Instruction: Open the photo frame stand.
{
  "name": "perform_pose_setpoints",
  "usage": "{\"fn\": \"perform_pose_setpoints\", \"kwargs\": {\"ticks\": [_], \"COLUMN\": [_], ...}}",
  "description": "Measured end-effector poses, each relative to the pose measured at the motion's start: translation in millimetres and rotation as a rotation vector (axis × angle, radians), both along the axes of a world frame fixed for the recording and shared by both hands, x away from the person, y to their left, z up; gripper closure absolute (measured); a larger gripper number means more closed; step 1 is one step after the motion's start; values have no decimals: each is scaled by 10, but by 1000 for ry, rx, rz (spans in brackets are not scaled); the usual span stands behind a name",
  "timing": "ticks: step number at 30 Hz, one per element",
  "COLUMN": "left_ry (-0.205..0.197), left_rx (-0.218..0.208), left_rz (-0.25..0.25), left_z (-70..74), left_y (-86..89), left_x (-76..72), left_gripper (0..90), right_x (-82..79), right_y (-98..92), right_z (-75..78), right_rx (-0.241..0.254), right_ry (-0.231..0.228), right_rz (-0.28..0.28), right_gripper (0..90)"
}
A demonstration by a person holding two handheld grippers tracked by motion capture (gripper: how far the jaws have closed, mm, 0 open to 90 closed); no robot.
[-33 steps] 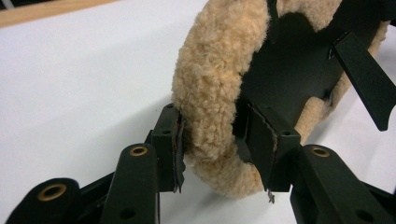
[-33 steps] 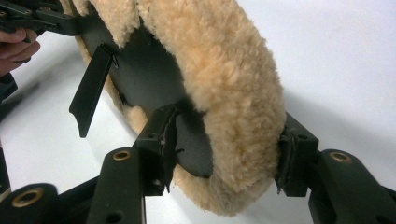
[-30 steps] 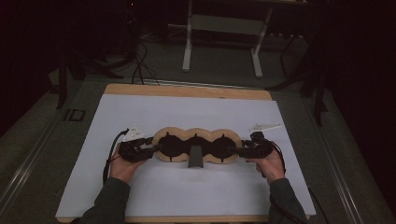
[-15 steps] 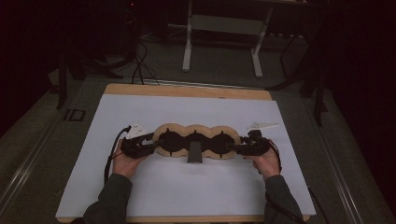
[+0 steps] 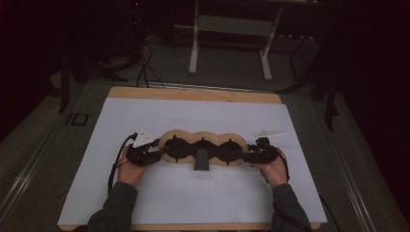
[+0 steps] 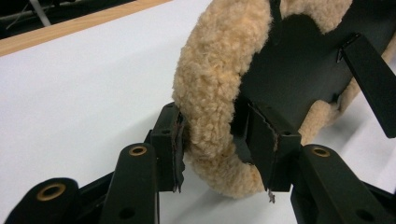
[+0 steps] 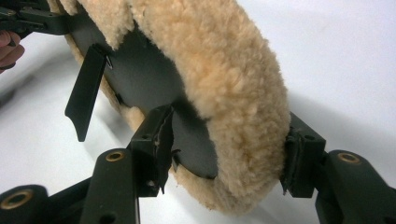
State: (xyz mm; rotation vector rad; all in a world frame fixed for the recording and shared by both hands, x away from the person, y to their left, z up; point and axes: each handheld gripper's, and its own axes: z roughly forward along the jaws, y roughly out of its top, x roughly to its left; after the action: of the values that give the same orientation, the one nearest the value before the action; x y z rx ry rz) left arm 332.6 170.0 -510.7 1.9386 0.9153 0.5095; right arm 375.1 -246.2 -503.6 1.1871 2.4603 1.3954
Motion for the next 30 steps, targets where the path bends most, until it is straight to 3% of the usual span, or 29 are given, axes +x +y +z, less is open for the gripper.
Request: {"fn": "perform_pose_setpoints", "kwargs": {"ticks": [6,18,30], "left_ry": [-4,-8,10], "left_rx": [19,63,45], "left_rz": [-8,-32,-14], "left_z": [22,71,69], "left_y": [-3,-1,55], "left_x": [-51,-167,-248], "left_gripper": [582,593,647], "right_x": [-32,-200,-337], "right_y": [0,37,-33], "right_z": [9,55,56], "right_rx": [-6,-74,-109], "right_ry": [0,-38,-48], "right_rz": [8,9,-32], "right_gripper": [425,405,460]}}
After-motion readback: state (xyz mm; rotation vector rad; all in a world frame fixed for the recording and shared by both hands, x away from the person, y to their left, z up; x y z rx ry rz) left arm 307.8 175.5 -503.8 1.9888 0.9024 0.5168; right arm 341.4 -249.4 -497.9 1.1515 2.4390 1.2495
